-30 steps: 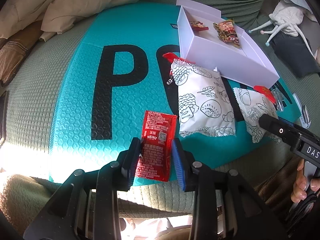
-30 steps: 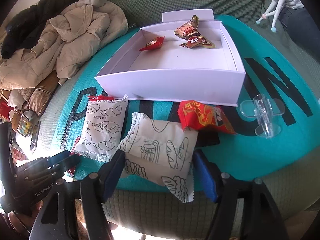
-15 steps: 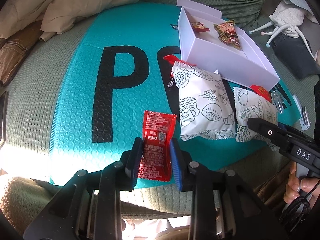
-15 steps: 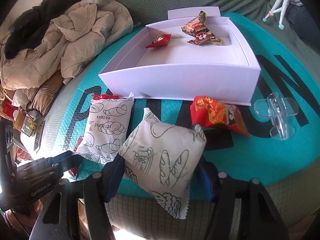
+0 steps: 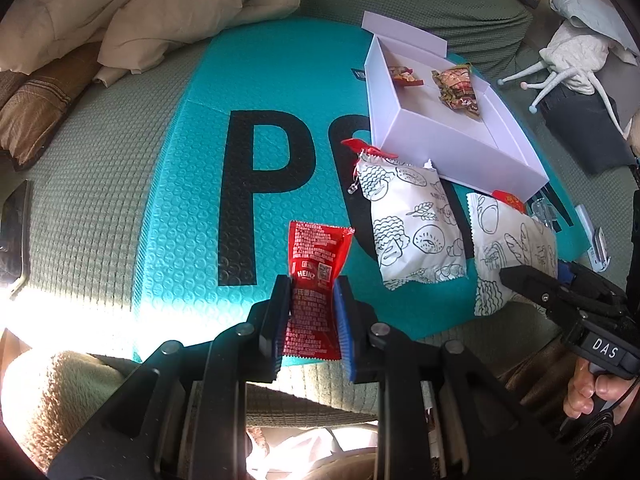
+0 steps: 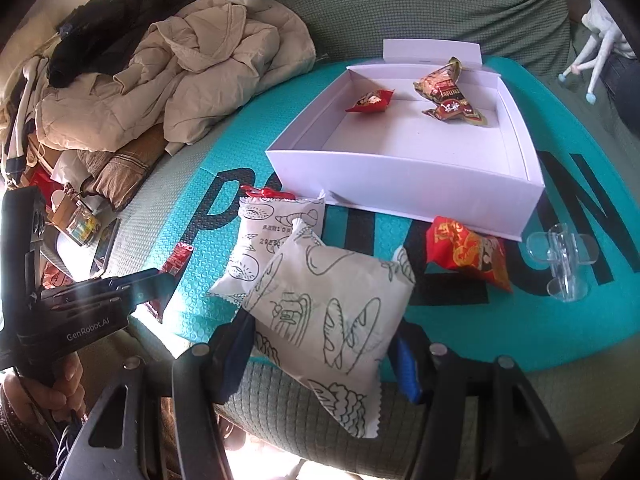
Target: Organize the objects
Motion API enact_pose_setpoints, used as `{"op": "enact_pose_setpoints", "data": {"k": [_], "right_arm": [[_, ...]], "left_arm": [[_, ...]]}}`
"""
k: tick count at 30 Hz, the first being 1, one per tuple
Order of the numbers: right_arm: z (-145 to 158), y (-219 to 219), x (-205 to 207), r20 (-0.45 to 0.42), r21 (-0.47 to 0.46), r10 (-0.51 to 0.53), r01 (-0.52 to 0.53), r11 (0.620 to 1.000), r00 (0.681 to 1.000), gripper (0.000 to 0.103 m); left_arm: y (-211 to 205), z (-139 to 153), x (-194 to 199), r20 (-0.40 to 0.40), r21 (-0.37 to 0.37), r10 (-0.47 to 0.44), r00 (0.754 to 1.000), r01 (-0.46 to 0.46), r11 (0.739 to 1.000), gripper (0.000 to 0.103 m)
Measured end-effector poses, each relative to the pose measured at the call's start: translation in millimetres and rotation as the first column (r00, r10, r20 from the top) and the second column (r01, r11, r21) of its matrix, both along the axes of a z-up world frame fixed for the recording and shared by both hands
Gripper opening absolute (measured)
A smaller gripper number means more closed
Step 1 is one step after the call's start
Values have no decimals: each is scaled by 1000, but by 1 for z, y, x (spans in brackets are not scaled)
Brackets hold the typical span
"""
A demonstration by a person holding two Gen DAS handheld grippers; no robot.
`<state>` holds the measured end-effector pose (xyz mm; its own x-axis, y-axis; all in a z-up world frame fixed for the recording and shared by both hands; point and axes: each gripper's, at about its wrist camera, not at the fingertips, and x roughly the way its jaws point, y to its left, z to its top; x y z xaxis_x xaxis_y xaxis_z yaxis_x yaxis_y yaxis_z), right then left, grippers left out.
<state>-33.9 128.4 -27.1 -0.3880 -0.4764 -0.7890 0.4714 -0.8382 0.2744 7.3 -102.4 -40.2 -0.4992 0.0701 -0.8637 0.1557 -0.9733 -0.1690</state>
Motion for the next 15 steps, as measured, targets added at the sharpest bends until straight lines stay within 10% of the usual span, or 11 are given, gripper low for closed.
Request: {"op": "enact_pose_setpoints", "data": {"k": [15], "right_arm": [[53,-6,-1,-79,-14,65,-66,998,995,61]], "left_arm": [[9,60,-20,-99,-101,-73,992,63,993,21]]}}
